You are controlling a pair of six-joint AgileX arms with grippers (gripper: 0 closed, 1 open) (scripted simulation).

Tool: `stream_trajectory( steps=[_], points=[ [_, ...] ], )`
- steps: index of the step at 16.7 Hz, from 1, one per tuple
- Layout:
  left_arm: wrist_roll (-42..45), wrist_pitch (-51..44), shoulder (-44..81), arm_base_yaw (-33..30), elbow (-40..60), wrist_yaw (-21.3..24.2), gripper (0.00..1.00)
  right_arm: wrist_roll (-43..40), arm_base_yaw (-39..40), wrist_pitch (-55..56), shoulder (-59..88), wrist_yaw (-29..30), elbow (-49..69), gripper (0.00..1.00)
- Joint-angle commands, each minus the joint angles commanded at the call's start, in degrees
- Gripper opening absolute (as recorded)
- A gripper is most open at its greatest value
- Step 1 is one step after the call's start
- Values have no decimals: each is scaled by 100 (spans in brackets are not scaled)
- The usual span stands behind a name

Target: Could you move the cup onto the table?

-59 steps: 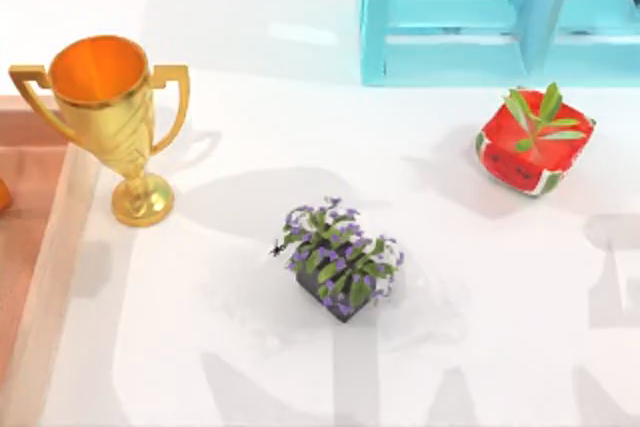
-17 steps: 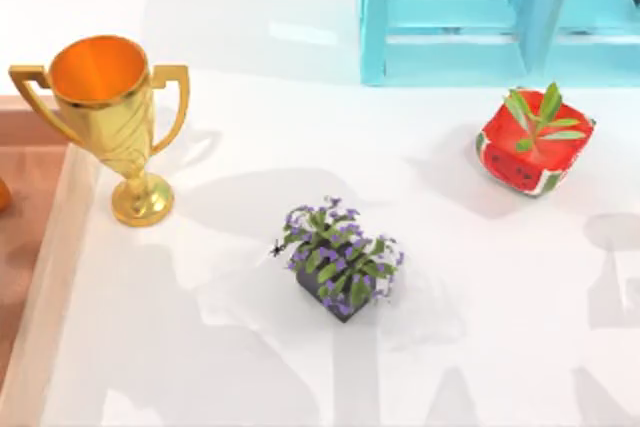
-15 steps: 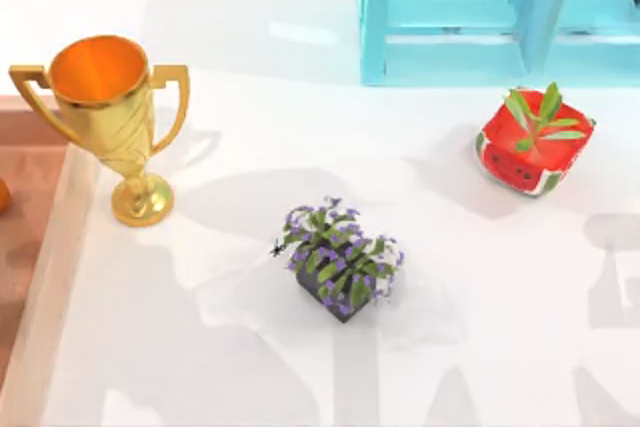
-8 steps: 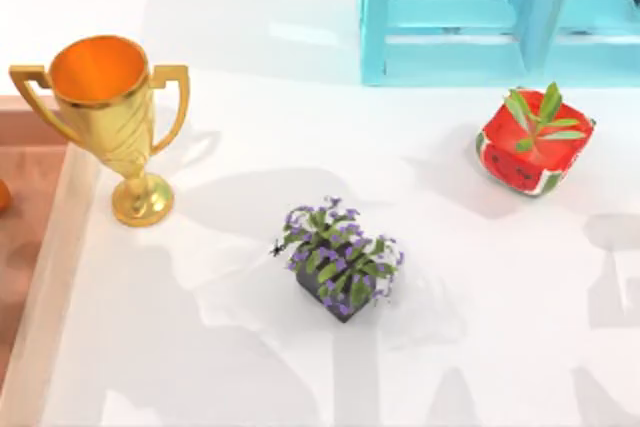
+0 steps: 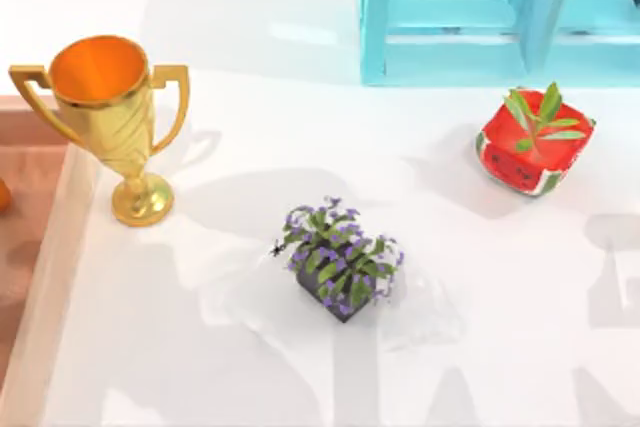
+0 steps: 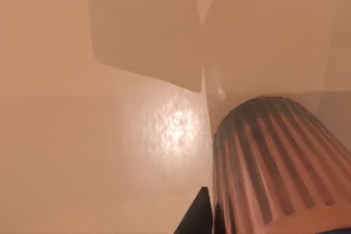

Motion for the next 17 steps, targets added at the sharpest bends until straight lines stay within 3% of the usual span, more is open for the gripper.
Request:
stream_trajectory(
  steps=[6, 13, 17],
  points=[
    [-876, -309, -222, -222, 832, -62, 0, 0, 0, 0, 0, 0, 0, 100],
    [-1861, -1995, -597, -1753, 1462, -8, 0, 0, 0, 0, 0, 0, 0, 100],
    [-1992, -2296, -694, -2059, 1514, 8, 0, 0, 0, 0, 0, 0, 0, 100]
  ],
)
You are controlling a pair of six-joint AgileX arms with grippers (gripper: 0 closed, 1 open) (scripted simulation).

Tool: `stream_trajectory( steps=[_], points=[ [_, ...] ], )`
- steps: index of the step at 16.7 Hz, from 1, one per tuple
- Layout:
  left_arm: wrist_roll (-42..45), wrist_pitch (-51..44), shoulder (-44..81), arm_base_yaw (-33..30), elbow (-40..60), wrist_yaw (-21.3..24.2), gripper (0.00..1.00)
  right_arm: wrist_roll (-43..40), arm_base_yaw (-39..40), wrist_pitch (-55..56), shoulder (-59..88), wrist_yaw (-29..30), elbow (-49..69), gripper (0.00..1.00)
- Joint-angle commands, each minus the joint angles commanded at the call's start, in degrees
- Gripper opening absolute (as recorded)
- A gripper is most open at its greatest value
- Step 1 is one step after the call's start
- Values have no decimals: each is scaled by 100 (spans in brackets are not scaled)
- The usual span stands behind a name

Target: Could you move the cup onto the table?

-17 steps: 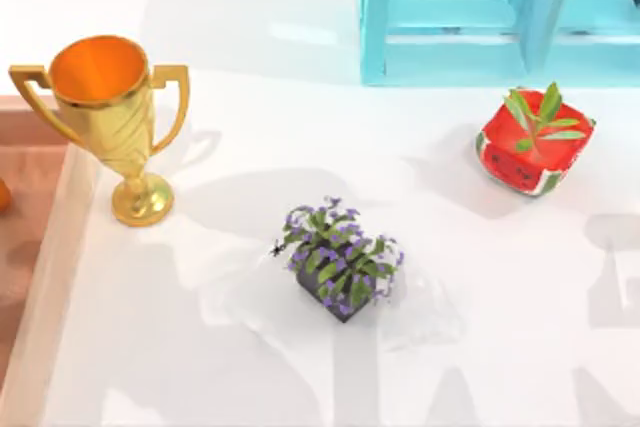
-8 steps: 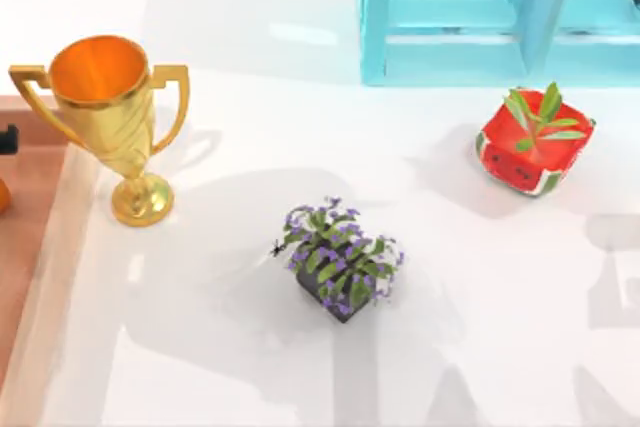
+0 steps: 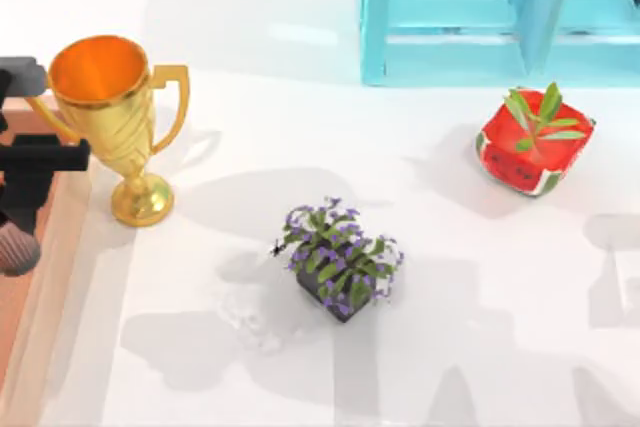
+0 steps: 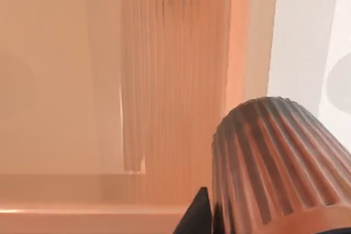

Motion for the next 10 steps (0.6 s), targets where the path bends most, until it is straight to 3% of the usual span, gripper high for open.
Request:
stream_trajectory(
  steps=[5, 10],
  points=[
    [-66, -3, 53, -56, 3, 0, 0, 0, 0, 0, 0, 0, 0, 100],
    [-1293, -102, 206, -1254, 168, -10, 0, 0, 0, 0, 0, 0, 0, 100]
  ],
)
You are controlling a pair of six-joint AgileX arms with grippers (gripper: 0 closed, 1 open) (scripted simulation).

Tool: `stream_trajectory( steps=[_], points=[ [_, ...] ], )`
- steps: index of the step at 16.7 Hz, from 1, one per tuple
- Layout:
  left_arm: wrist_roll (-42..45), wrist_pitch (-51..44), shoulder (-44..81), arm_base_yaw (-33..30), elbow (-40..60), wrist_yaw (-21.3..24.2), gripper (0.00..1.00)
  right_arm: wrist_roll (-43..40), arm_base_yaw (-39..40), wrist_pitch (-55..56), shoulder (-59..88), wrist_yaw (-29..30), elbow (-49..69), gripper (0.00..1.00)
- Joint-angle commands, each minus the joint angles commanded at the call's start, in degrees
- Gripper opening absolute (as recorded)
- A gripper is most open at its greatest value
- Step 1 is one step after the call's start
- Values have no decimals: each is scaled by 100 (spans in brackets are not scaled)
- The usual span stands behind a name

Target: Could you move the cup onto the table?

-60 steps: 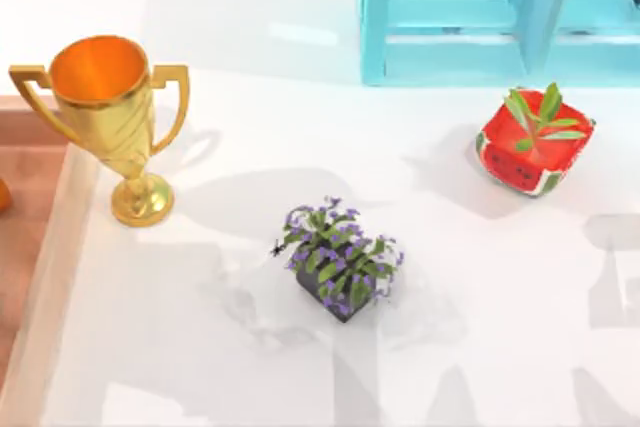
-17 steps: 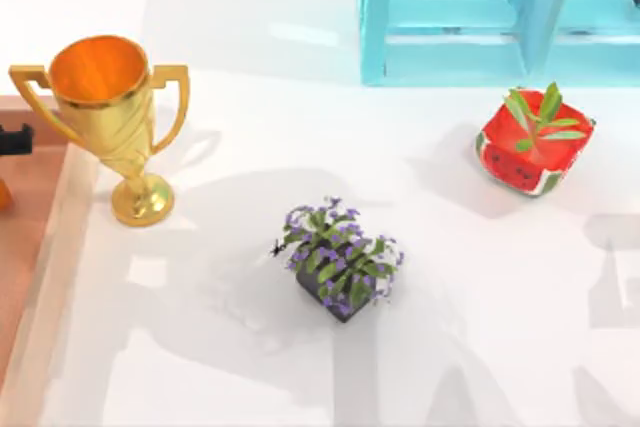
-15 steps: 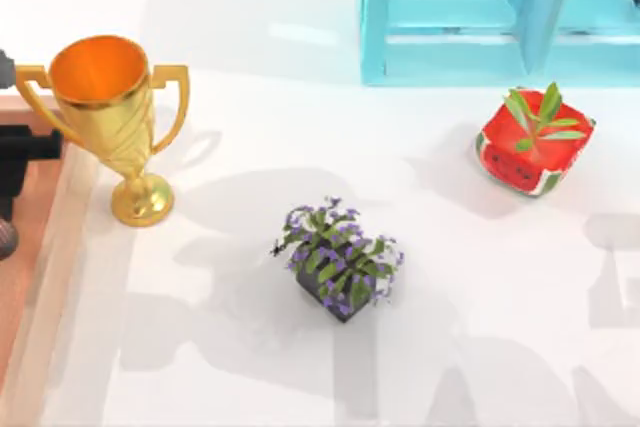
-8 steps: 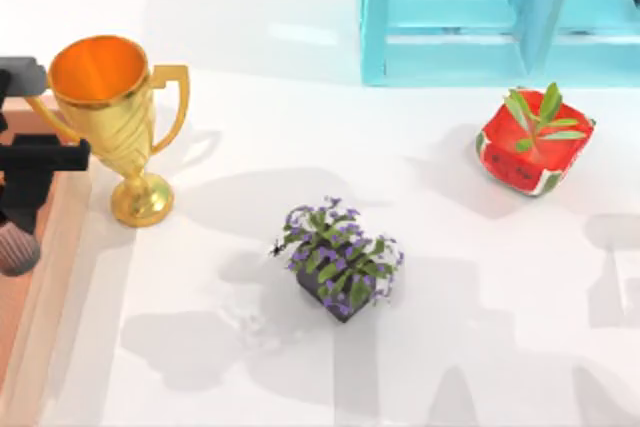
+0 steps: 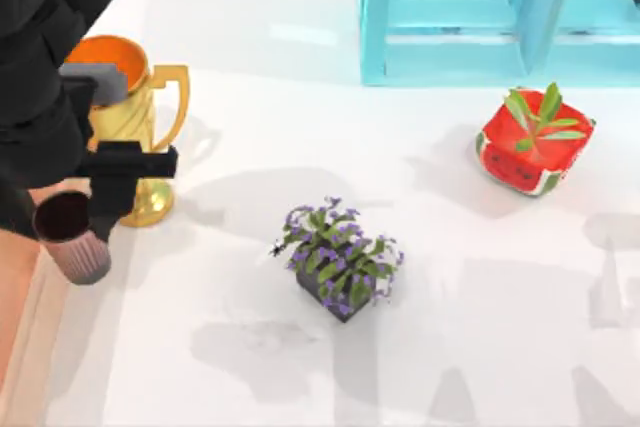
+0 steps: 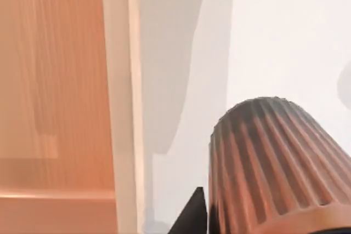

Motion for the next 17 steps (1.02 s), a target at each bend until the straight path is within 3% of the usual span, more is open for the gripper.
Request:
stream_trajectory(
  steps=[6, 9, 17],
  points=[
    [-2424, -43, 101, -2441, 77, 24, 0, 0, 0, 0, 0, 0, 0, 100],
    [-3231, 15, 54, -3257, 70, 11, 0, 0, 0, 0, 0, 0, 0, 100],
    [-3472, 147, 36, -3492, -53, 1, 0, 0, 0, 0, 0, 0, 0, 100]
  ],
)
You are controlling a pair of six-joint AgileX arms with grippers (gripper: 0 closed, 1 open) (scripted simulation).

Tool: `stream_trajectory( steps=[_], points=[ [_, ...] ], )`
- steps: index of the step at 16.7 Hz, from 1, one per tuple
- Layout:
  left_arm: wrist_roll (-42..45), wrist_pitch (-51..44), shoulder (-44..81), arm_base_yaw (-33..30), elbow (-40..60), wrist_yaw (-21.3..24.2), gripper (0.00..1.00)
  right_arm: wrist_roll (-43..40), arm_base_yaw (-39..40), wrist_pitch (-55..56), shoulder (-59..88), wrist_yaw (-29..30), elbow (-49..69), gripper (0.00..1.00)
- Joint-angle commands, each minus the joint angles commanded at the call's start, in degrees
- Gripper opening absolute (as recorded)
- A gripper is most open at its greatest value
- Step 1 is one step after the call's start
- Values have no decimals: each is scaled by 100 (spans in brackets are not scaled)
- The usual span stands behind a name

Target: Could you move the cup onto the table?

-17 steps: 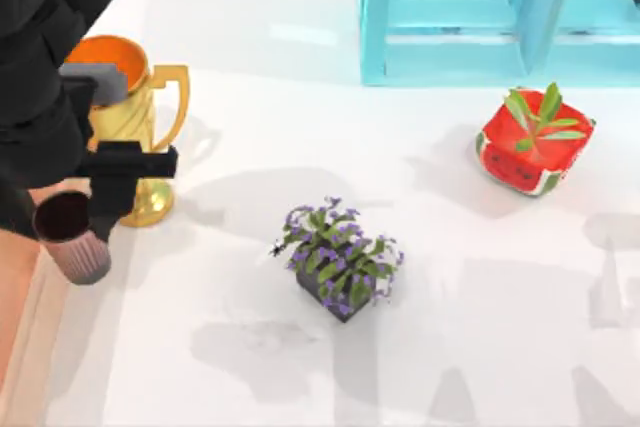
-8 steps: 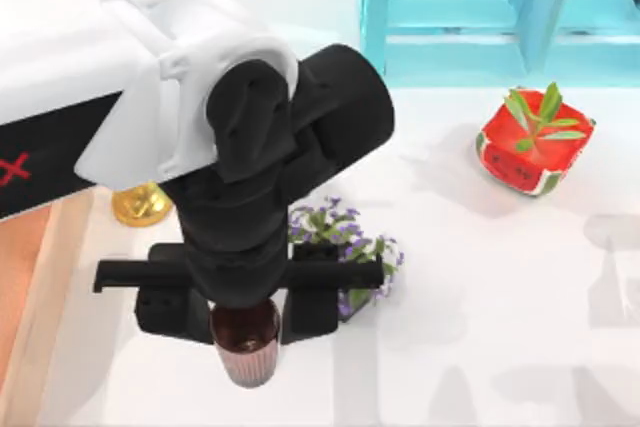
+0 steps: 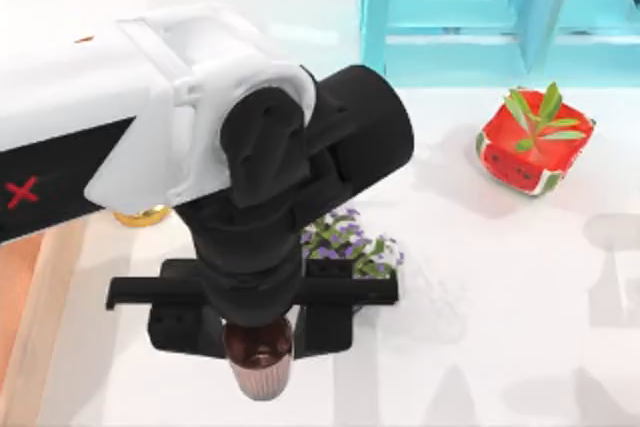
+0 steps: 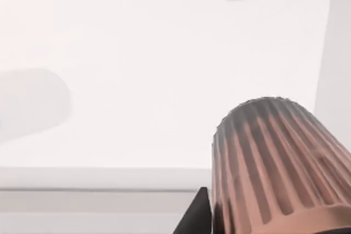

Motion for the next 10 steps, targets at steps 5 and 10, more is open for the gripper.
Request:
stream_trajectory(
  steps=[5, 10],
  points=[
    [5, 838, 80, -1, -685, 14, 0, 0, 0, 0, 0, 0, 0, 100],
    [-5, 1393, 164, -16, -1194, 1, 0, 0, 0, 0, 0, 0, 0, 100]
  ],
)
